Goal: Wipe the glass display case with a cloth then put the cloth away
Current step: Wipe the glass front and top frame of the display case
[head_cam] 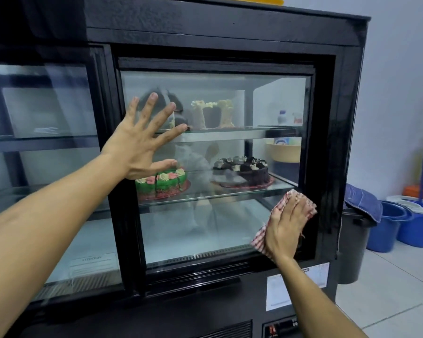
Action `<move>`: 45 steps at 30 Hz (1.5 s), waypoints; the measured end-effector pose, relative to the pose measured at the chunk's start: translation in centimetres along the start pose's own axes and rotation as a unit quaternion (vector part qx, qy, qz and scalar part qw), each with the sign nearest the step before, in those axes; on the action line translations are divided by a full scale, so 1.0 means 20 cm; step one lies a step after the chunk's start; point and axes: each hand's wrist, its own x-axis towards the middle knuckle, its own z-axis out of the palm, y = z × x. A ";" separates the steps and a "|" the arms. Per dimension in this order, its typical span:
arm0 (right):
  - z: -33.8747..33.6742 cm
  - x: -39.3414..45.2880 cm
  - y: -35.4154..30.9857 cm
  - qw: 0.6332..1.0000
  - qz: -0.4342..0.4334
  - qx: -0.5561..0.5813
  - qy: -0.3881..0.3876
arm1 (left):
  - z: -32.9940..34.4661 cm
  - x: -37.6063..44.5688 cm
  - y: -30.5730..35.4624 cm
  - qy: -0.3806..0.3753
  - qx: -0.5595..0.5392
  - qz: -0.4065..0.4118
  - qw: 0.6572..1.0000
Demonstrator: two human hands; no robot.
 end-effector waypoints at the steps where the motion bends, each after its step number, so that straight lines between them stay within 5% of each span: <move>1: 0.02 -0.02 -0.01 1.000 0.026 0.003 -0.008 | -0.01 0.00 0.00 -0.010 0.001 -0.003 1.000; 4: -0.04 0.18 -0.21 0.998 0.052 0.004 0.034 | -0.02 0.00 0.00 -0.026 0.001 -0.005 1.000; 9: -0.24 0.82 -0.58 0.988 -0.124 -0.051 0.074 | -0.03 -0.01 0.02 -0.037 -0.015 -0.016 0.999; 13: -0.25 0.79 -0.44 0.983 -0.159 -0.055 0.075 | -0.02 0.00 0.04 -0.025 -0.042 -0.022 0.999; 15: -0.15 0.54 -0.26 0.989 -0.112 -0.051 0.084 | -0.02 -0.01 0.04 -0.014 -0.056 -0.027 0.998; 18: 0.09 0.05 -0.12 0.993 0.082 0.026 0.076 | 0.00 0.00 0.04 -0.006 -0.065 -0.034 0.997; 22: 0.17 -0.01 -0.33 0.961 0.222 0.093 0.138 | 0.02 0.00 0.04 0.008 -0.063 -0.029 0.998; 25: 0.14 0.12 -0.66 0.991 -0.029 0.001 0.128 | 0.02 0.00 0.05 0.013 -0.074 -0.033 0.997; 27: 0.18 0.06 -0.83 0.976 -0.194 -0.023 0.101 | 0.02 0.00 0.06 0.019 -0.077 -0.036 0.996; 32: 0.38 -0.51 -0.55 0.926 -0.368 -0.078 -0.017 | 0.02 0.00 0.04 0.025 -0.084 -0.031 0.996; 35: 0.34 -0.53 -0.27 0.926 -0.361 -0.104 -0.025 | 0.01 0.00 0.04 0.014 -0.082 -0.032 0.996; 40: 0.23 -0.12 -0.46 0.993 -0.100 -0.026 0.051 | 0.03 0.00 0.06 0.025 -0.076 -0.033 0.996; 45: 0.36 -0.34 -1.02 0.962 -0.271 -0.020 0.011 | 0.04 0.00 0.05 0.036 -0.074 -0.034 0.996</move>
